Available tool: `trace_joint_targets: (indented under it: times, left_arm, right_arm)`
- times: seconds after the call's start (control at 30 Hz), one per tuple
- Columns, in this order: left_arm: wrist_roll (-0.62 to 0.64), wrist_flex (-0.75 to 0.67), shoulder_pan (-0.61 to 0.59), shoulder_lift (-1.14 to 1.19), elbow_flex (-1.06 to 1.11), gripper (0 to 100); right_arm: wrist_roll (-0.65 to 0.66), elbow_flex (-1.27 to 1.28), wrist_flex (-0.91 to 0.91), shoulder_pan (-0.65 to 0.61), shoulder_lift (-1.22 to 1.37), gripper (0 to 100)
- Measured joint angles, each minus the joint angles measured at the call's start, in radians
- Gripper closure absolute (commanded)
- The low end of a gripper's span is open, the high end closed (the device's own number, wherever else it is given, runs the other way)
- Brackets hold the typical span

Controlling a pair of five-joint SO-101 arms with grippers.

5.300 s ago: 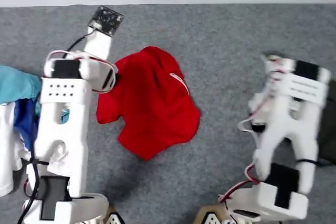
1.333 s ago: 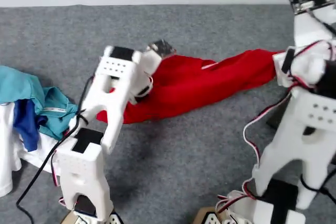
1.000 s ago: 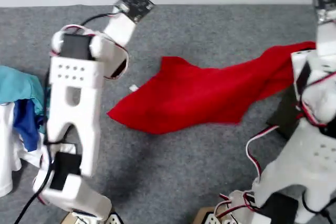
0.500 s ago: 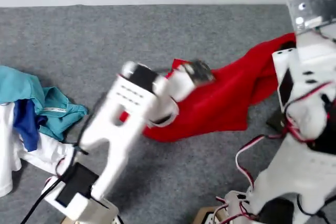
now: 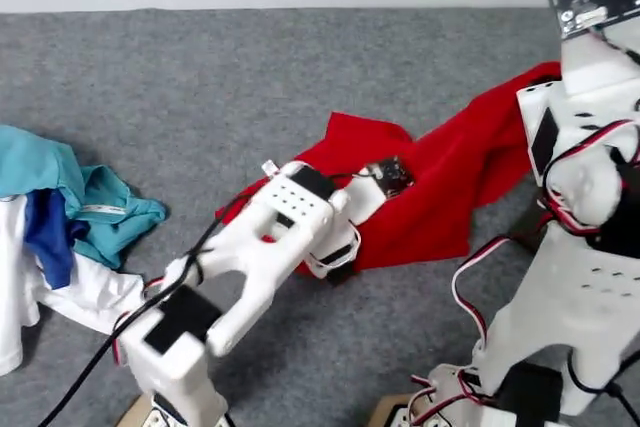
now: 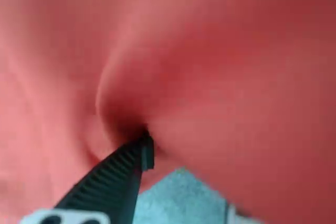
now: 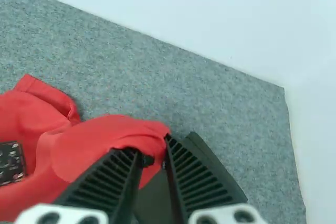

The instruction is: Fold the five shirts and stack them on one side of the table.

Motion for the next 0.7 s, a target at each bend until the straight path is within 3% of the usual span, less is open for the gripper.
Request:
trace_joint_targets:
  times: [0.13, 0.37, 0.7]
  left_arm:
    - [0.086, -0.020, -0.043, 0.061, -0.084, 100]
    - [0.101, 0.072, -0.124, 0.018, -0.186, 100]
    - [0.101, 0.198, -0.230, -0.394, -0.187, 100]
  right_arm:
    - [0.000, 0.000, 0.000, 0.000, 0.000, 98.9]
    - [0.000, 0.000, 0.000, 0.034, 0.000, 98.9]
    - [0.000, 0.000, 0.000, 0.124, -0.049, 98.9]
